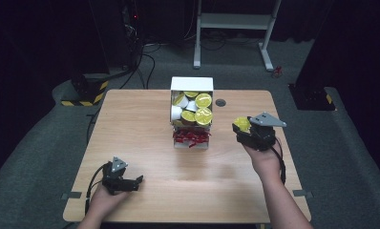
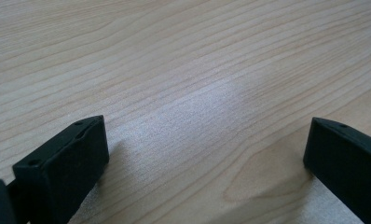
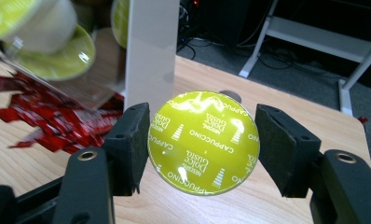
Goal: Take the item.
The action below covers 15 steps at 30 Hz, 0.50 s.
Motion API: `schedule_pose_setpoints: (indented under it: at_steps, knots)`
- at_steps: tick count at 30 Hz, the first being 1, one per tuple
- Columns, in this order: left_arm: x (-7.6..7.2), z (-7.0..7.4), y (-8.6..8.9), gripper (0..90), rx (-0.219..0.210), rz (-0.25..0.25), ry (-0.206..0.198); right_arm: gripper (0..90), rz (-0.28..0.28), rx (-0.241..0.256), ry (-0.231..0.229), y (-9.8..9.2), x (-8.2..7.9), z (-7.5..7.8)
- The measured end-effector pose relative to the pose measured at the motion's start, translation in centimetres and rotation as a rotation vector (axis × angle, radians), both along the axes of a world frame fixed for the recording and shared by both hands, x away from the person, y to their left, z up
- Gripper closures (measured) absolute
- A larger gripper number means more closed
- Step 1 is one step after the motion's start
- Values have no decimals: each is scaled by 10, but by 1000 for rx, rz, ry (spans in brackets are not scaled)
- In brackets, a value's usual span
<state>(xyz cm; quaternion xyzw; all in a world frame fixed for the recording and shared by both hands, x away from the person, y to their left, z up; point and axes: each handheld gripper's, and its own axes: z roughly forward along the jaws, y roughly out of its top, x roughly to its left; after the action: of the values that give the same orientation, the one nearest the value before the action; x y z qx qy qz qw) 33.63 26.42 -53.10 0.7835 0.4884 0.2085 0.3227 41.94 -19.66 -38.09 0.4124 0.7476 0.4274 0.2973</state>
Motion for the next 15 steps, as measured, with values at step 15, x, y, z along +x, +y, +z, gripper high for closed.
schedule_pose_setpoints:
  at_steps: [15]
  knots:
    - [0, 0, 0, 4, 2, -1, -1, 381, -47, -37, 76, -6, 17, -37]
